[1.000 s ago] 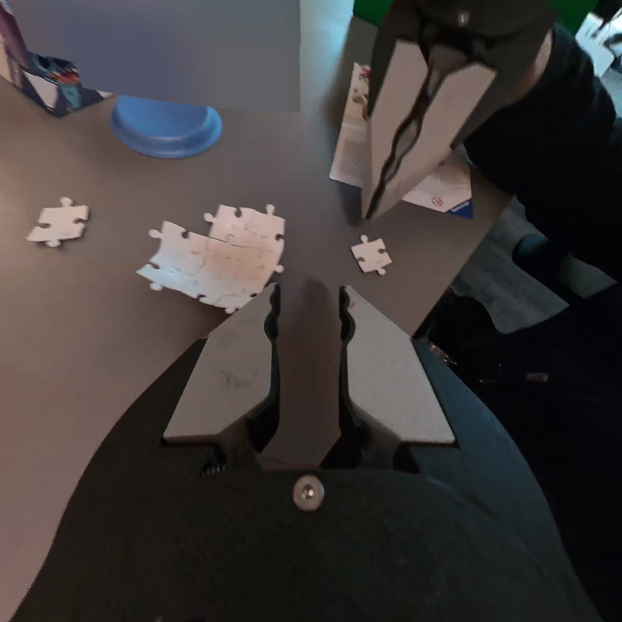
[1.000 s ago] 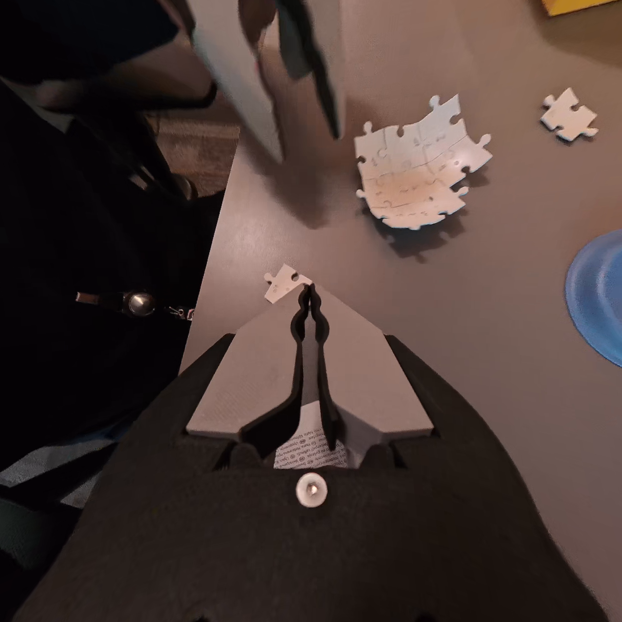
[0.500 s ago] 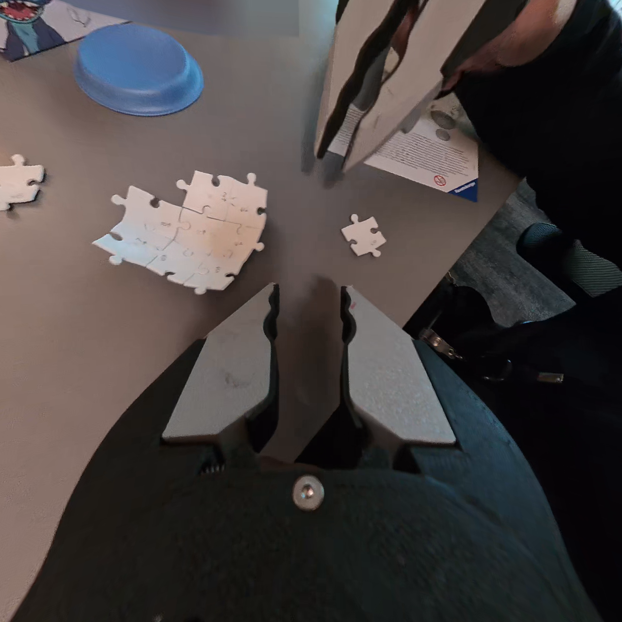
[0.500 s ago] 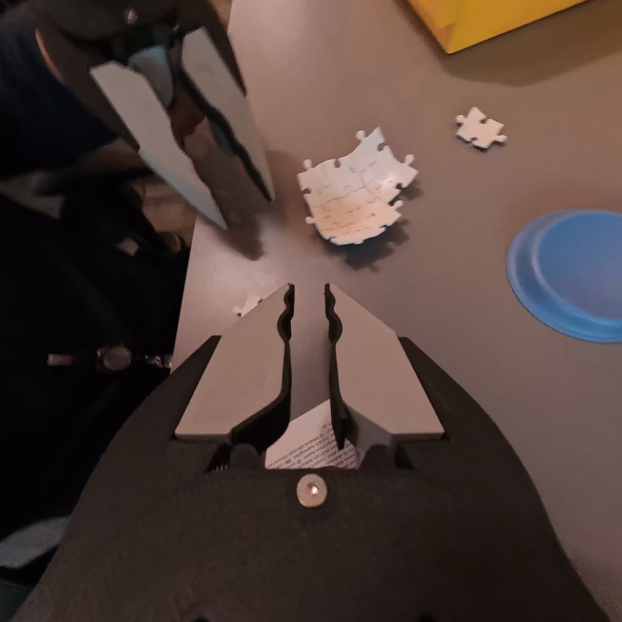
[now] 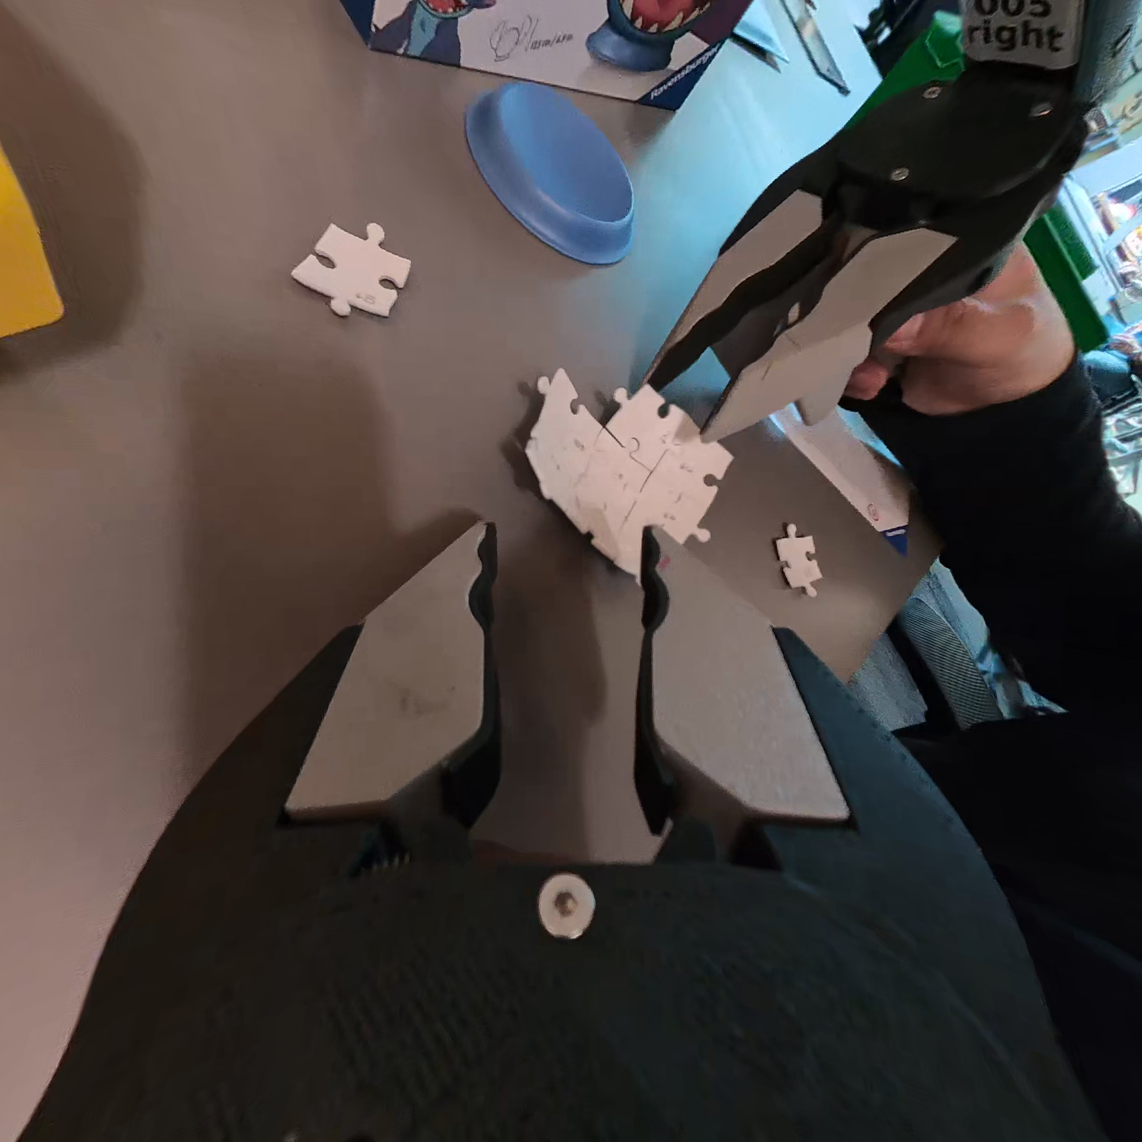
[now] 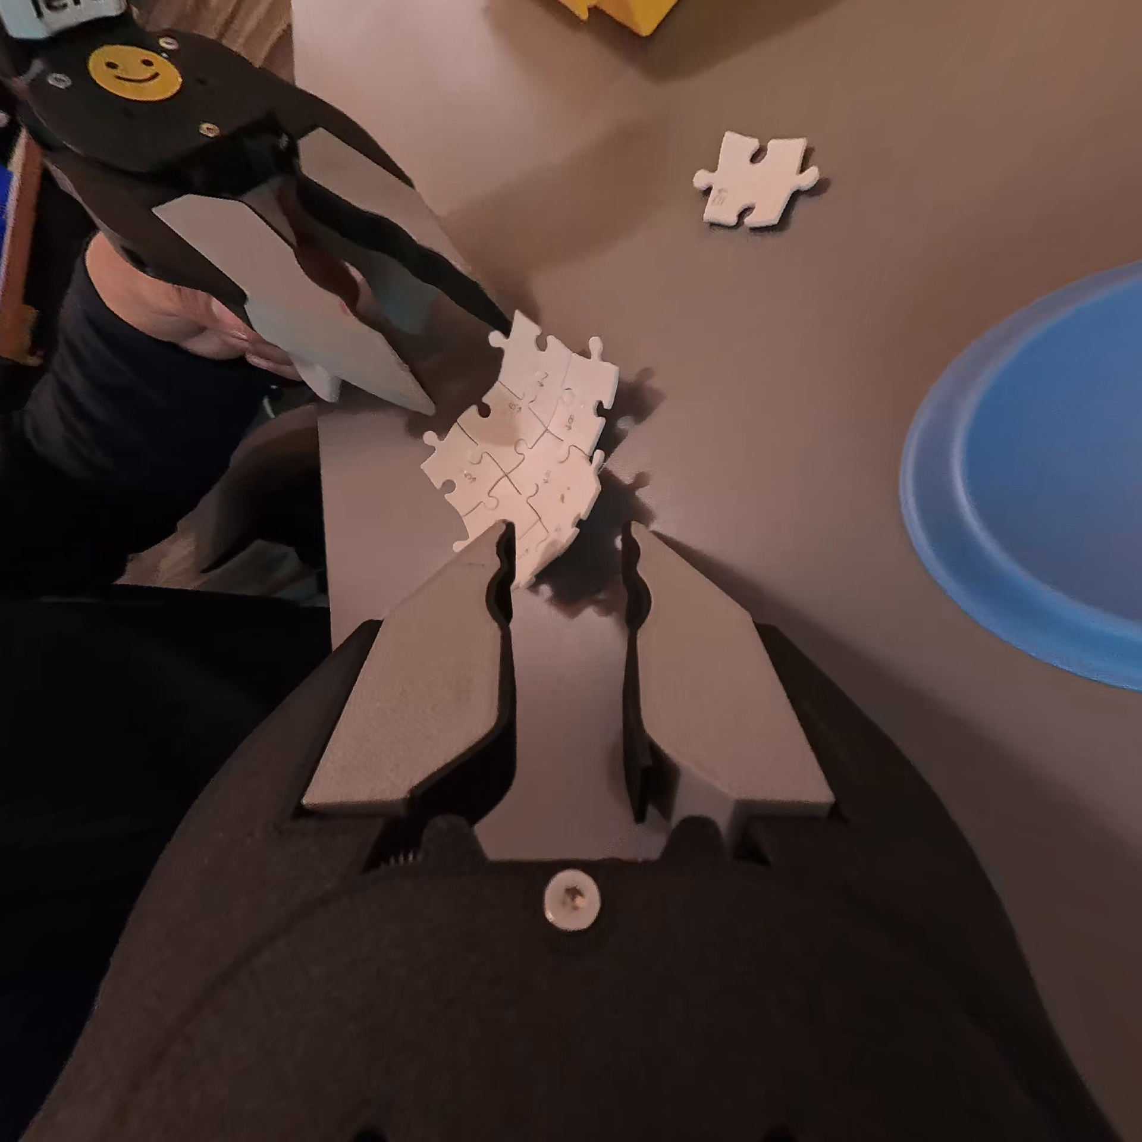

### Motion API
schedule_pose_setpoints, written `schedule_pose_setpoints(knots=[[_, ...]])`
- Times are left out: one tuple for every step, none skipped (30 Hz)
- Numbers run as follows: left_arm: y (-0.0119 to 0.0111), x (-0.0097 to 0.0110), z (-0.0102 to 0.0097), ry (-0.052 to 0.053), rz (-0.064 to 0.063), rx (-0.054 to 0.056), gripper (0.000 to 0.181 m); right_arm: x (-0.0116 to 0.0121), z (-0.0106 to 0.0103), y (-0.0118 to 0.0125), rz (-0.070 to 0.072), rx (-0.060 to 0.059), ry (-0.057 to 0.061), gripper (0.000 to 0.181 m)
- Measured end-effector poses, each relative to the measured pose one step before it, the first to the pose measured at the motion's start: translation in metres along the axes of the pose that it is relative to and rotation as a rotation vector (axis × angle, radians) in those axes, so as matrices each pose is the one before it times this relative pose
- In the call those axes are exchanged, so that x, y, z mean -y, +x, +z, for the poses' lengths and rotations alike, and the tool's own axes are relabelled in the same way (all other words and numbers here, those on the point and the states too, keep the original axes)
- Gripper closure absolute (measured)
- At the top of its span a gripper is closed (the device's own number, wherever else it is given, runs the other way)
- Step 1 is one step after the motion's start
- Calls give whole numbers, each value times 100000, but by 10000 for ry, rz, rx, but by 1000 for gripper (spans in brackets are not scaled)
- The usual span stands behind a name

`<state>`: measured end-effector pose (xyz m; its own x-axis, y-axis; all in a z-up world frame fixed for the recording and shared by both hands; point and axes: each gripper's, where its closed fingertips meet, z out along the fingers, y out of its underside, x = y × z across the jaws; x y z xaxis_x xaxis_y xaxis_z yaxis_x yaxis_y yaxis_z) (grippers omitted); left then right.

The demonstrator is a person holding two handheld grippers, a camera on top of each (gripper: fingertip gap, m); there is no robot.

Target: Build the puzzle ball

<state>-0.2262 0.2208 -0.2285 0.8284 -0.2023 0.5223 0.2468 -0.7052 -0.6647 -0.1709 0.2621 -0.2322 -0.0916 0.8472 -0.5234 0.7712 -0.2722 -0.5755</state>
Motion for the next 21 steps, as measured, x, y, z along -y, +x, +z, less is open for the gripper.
schedule_pose_setpoints(knots=[[-143,-2,488,-127,-6,-14,137,-94,344,-2,167,170,-81,151],[190,127,382,-63,-30,-187,143,-86,308,-86,153,234,-42,157],[220,180,304,-51,-71,-200,141,-72,245,-179,147,304,-14,160],[59,185,256,-21,-29,-85,142,-3,172,-129,150,263,18,164],[-23,146,237,-15,20,-16,147,31,87,-76,76,193,61,170],[25,112,207,-21,47,-21,156,54,41,-79,-25,144,79,175],[42,90,169,-20,102,-4,163,59,-26,-20,-66,58,73,177],[85,136,108,29,149,1,173,99,-66,-33,-121,15,81,178],[185,183,86,74,163,-46,179,108,-95,-36,-148,-16,79,179],[279,178,77,79,157,-107,180,95,-94,2,-128,-57,64,179],[392,172,67,110,182,-175,180,56,-80,-2,-105,-46,46,180],[111,58,33,44,85,-7,180,-35,-63,-10,-69,-26,-1,180],[77,35,24,34,91,-4,180,-83,-40,-45,-45,11,-5,180],[81,24,-8,31,80,-14,180,-96,-36,-109,-20,69,-6,180],[71,10,-15,20,71,-3,181,-129,-19,-138,8,111,-23,179],[78,6,-23,18,81,-1,180,-147,2,-111,8,107,-33,178],[72,4,-13,15,78,-1,180,-121,8,-73,6,96,-15,176],[75,17,-3,19,71,-2,181,-87,17,-67,23,88,-13,172],[97,0,-12,7,76,-20,181,-106,17,-52,20,75,-30,171],[135,-5,10,5,74,-41,181,-65,12,20,-6,4,-18,172],[130,-31,28,-10,74,-26,181,-15,17,48,-32,-33,-10,174]])
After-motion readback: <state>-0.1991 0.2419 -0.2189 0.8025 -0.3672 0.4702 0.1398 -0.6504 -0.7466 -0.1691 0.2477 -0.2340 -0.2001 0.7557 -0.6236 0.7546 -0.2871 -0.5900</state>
